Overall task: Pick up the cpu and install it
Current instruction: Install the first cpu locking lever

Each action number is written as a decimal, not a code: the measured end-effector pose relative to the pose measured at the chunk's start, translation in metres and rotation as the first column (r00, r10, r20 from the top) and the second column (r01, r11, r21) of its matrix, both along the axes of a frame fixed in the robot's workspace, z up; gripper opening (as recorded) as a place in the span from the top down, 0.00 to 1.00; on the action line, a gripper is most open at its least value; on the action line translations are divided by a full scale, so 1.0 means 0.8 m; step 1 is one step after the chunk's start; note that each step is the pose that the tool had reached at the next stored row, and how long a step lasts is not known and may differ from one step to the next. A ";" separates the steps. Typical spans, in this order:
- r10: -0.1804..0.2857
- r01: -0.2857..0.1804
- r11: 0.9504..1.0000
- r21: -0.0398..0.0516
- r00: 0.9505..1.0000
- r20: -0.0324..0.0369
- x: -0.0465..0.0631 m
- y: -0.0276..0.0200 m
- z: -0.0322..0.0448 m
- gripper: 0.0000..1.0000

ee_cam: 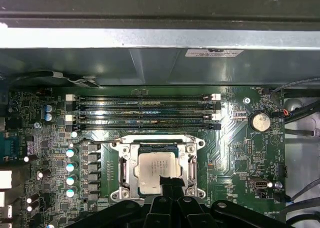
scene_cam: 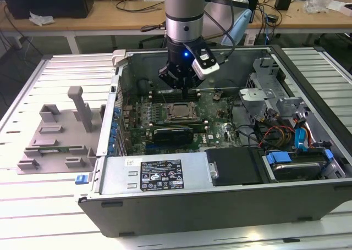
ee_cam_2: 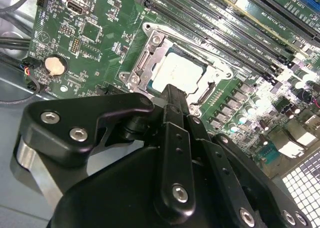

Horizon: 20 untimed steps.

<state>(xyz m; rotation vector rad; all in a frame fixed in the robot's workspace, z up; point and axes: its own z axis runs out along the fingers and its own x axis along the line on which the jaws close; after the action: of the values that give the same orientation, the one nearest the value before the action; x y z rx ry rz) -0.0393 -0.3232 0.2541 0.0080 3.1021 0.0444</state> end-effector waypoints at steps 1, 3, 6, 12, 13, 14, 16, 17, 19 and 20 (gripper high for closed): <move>0.000 0.000 1.000 0.000 1.000 0.000 0.000 0.0000 0.0000 0.89; 0.000 0.000 1.000 0.000 1.000 0.000 -0.004 0.0000 0.0000 0.89; 0.000 0.000 1.000 0.000 1.000 0.000 -0.032 0.0000 -0.0001 0.89; 0.000 0.000 1.000 0.000 1.000 0.000 -0.071 0.0000 -0.0002 0.89; 0.000 0.000 1.000 0.000 1.000 0.000 -0.075 0.0000 -0.0002 0.89; 0.000 0.000 1.000 0.000 1.000 0.000 -0.077 0.0000 -0.0003 0.89; 0.000 0.000 1.000 0.000 1.000 0.000 -0.085 0.0000 -0.0003 0.89; 0.000 0.000 1.000 0.000 1.000 0.000 -0.089 0.0000 -0.0003 0.89; 0.000 0.000 1.000 0.000 1.000 0.000 -0.096 0.0000 -0.0004 0.89; 0.000 0.000 1.000 0.000 1.000 0.000 -0.097 0.0001 -0.0005 0.89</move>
<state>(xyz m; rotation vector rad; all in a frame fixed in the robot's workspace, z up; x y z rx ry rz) -0.1171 -0.3232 0.2536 0.0081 3.1019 0.0445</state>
